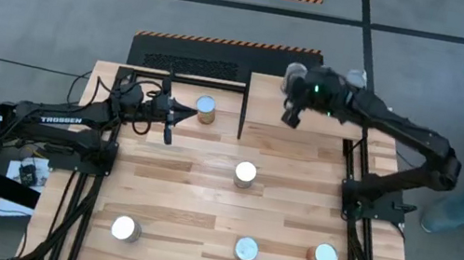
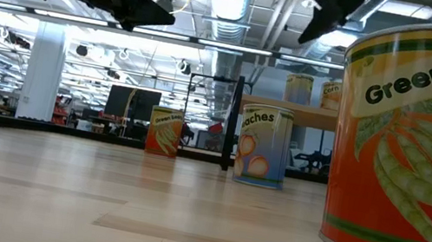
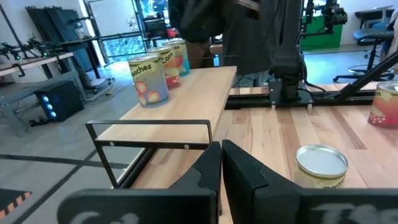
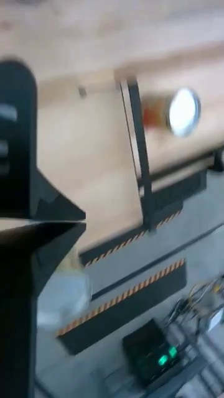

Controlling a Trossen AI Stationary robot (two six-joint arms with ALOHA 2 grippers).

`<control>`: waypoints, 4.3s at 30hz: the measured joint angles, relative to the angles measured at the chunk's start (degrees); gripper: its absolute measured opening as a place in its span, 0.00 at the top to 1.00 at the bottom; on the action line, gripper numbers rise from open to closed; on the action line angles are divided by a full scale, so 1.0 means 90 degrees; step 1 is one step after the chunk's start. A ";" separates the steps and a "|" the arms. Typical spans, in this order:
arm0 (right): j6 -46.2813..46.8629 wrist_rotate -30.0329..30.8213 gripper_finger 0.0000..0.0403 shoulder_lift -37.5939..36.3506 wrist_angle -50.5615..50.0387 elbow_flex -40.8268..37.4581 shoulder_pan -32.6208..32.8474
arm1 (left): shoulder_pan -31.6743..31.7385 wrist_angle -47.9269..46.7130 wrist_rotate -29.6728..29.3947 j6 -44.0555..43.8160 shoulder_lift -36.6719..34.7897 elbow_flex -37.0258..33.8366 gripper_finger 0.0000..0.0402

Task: Pick and place cans onto a shelf
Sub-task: Put the top canned green peas on the shelf

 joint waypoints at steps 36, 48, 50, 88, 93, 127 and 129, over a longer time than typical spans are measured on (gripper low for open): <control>0.0844 -0.0126 0.97 -0.1234 0.3260 -0.3344 0.3055 | 0.0002 -0.2243 -0.1809 0.1499 0.2871 0.1591 0.72; 0.0844 -0.0128 0.97 -0.1232 0.3192 -0.3344 0.3063 | 0.0122 -0.2639 -0.2544 0.2177 0.3979 0.2363 0.78; 0.0844 -0.0128 0.97 -0.1231 0.3191 -0.3342 0.3063 | 0.0148 -0.2717 -0.2566 0.2300 0.4055 0.2447 0.84; 0.1230 -0.0536 0.98 -0.1254 0.3906 -0.4490 0.3390 | 0.0304 -0.5925 -0.0336 0.2831 0.4660 0.8123 1.00; 0.1234 -0.0545 0.98 -0.1254 0.3908 -0.4490 0.3390 | 0.0366 -0.6262 -0.0338 0.2976 0.5772 0.9225 1.00; 0.1233 -0.0650 0.98 -0.1254 0.3884 -0.4490 0.3393 | 0.0678 -0.6502 0.0143 0.2635 0.7091 1.0149 1.00; 0.1233 -0.0650 0.98 -0.1254 0.3884 -0.4490 0.3393 | 0.0678 -0.6508 0.0206 0.2631 0.7091 1.0146 1.00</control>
